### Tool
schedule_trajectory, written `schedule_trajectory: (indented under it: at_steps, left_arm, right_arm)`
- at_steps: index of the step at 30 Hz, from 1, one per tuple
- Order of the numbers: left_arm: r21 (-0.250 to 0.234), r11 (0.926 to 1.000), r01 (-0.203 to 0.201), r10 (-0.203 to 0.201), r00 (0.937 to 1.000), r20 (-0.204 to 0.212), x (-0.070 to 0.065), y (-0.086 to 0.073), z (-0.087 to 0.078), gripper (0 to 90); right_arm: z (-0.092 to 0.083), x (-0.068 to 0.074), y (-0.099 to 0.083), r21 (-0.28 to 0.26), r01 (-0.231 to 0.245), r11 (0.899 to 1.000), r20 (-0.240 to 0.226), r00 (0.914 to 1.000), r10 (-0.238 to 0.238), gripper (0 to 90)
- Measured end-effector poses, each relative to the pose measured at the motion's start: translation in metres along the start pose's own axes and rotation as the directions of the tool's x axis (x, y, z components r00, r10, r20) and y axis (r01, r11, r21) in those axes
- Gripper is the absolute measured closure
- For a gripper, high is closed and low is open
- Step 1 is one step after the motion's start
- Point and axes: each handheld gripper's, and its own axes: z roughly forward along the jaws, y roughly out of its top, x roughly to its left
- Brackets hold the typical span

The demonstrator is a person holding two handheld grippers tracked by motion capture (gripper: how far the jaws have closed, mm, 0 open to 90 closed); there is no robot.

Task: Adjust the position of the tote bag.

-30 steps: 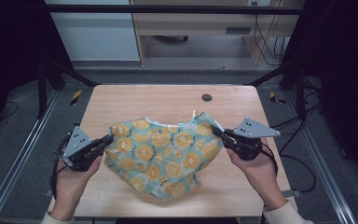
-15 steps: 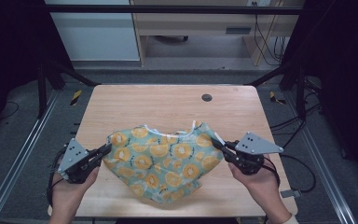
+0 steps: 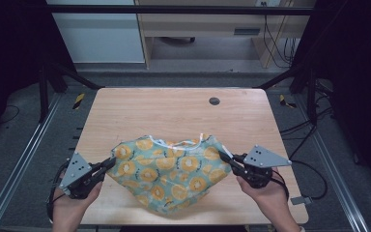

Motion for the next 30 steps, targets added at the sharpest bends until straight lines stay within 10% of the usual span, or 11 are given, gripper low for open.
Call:
schedule_trajectory:
  at_steps: [21, 30]
  left_arm:
    - [0.01, 0.9999, -0.005, 0.004, 0.9995, 0.032, -0.007, -0.005, -0.01, 90.0]
    - [0.089, 0.9955, -0.032, 0.027, 0.9985, 0.047, -0.012, -0.026, -0.001, 90.0]
  right_arm:
    - [-0.006, 0.001, 0.003, -0.044, 0.0, 0.999, -0.015, 0.9999, 0.0, 89.9]
    - [-0.009, 0.008, -0.023, -0.029, -0.023, 0.999, -0.125, 0.9919, 0.019, 89.9]
